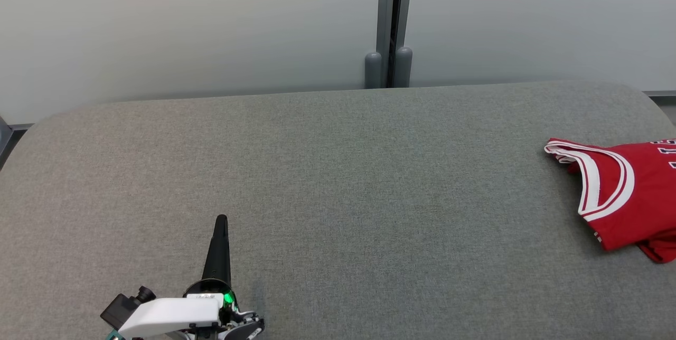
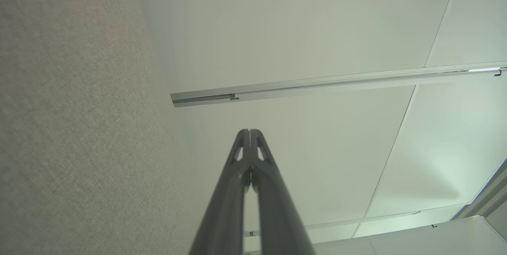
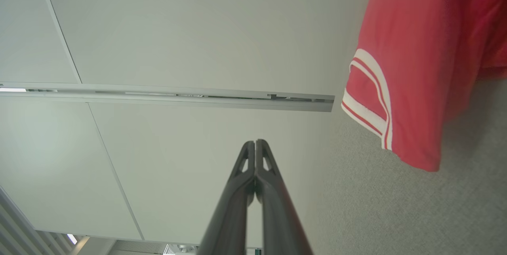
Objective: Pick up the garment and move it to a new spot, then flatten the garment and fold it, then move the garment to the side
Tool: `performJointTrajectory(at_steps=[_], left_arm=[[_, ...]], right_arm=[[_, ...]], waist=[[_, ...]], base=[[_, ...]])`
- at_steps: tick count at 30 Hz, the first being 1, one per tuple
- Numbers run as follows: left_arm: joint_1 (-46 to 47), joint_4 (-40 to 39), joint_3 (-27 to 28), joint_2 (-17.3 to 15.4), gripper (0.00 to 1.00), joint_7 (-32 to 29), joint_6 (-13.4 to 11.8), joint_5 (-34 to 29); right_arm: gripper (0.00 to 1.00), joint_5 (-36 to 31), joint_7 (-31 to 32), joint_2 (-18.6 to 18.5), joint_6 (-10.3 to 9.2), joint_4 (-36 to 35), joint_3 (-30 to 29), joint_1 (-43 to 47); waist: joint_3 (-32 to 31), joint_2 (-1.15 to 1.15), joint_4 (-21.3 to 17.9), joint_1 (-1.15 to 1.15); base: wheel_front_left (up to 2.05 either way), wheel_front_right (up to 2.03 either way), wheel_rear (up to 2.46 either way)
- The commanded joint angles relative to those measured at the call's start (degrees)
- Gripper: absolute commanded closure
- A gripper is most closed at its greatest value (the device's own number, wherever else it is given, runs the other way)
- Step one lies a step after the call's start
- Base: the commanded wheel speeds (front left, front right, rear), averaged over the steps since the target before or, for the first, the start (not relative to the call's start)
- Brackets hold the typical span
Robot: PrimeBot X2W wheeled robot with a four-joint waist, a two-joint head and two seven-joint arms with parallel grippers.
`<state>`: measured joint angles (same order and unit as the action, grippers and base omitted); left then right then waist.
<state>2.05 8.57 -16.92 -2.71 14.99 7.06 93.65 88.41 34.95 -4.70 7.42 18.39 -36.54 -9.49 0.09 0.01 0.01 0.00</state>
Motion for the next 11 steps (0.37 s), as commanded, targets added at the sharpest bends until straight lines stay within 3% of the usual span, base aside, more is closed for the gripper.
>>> performJointTrajectory(at_steps=[1, 11], left_arm=[[0.98, 0.10, 0.09, -0.13, 1.00, 0.06, 0.29, 0.27], [0.98, 0.10, 0.09, -0.13, 1.00, 0.06, 0.29, 0.28]], right_arm=[[1.00, 0.35, 0.21, -0.48, 0.12, 0.03, -0.04, -0.42], [1.00, 0.35, 0.21, -0.49, 0.12, 0.03, -0.04, -0.42]], waist=[[0.00, -0.01, 0.00, 0.00], [0.00, -0.01, 0.00, 0.00]], base=[[0.00, 0.00, 0.00], [0.00, 0.00, 0.00]])
